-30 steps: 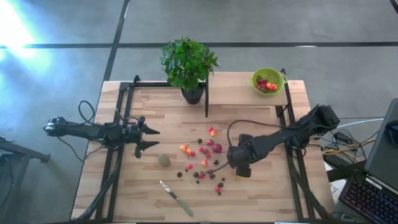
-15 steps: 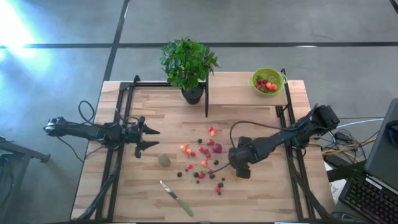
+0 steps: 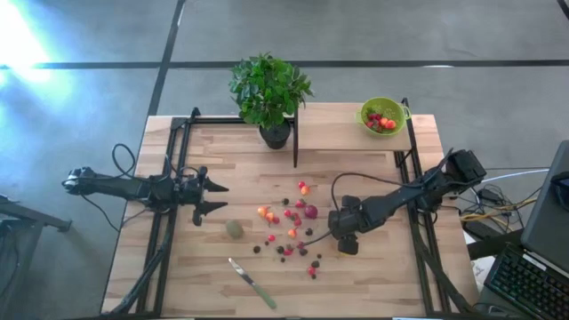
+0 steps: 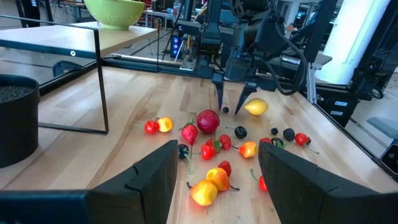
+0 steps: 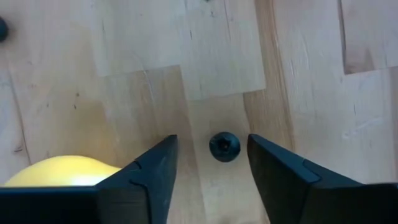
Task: Pick & Place Fruit
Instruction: Put the blueberry into the green strainer bowl on the shelf
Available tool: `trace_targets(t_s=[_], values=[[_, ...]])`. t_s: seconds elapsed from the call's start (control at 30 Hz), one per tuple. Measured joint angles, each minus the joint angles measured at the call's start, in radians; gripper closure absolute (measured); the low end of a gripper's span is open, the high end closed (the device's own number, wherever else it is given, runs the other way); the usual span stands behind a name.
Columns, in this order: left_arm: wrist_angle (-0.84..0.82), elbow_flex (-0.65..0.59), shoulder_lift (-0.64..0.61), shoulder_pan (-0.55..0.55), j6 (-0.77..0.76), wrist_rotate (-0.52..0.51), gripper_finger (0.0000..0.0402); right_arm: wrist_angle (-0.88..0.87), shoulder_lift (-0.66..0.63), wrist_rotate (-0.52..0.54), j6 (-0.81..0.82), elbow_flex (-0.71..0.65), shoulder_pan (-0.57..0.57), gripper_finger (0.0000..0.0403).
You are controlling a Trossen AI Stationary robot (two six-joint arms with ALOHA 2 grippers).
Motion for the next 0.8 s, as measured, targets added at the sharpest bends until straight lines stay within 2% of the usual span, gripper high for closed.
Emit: trace_targets(t_s=[0.53, 0.67, 0.8], values=[[0.0, 0.0, 0.0, 0.0, 0.0, 0.0, 0.0172, -0.002, 0.0, 0.001, -0.015, 0.001, 0.0, 0.0356], [0.0, 0.0, 0.0, 0.0, 0.0, 0.0, 0.0172, -0.002, 0.0, 0.001, -0.02, 0.001, 0.0, 0.0361], [0.0, 0.0, 0.0, 0.0, 0.0, 0.0, 0.0172, -0.002, 0.0, 0.001, -0.02, 0.001, 0.0, 0.0344]])
